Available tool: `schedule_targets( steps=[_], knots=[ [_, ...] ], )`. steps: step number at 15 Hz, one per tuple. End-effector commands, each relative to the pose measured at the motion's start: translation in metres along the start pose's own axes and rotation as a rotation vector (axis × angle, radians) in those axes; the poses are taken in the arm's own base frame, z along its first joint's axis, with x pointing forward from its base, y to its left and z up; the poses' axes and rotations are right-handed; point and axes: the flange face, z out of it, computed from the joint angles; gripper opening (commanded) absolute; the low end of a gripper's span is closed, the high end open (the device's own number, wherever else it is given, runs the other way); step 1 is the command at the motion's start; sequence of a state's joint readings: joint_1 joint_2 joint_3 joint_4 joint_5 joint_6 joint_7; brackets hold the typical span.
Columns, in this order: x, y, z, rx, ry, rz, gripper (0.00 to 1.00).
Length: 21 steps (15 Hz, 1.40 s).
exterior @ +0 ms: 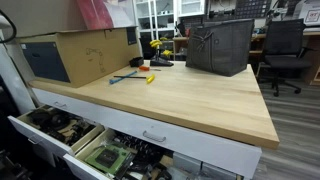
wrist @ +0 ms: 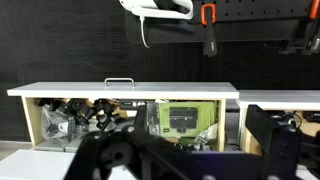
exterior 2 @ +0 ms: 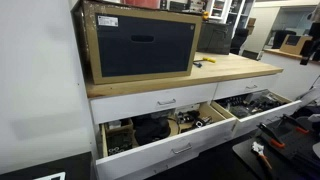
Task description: Close the two top drawers.
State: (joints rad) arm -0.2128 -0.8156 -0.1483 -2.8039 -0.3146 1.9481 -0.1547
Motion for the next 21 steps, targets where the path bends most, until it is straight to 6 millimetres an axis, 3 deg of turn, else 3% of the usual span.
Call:
schedule_targets(
  steps=[1, 15, 21],
  knots=[
    [0.0, 0.0, 0.0, 0.001, -0.002, 0.0, 1.0],
    [0.0, 0.0, 0.001, 0.001, -0.006, -0.001, 1.0],
    [0.01, 0.017, 0.016, 0.017, 0.016, 0.027, 1.0]
  ],
)
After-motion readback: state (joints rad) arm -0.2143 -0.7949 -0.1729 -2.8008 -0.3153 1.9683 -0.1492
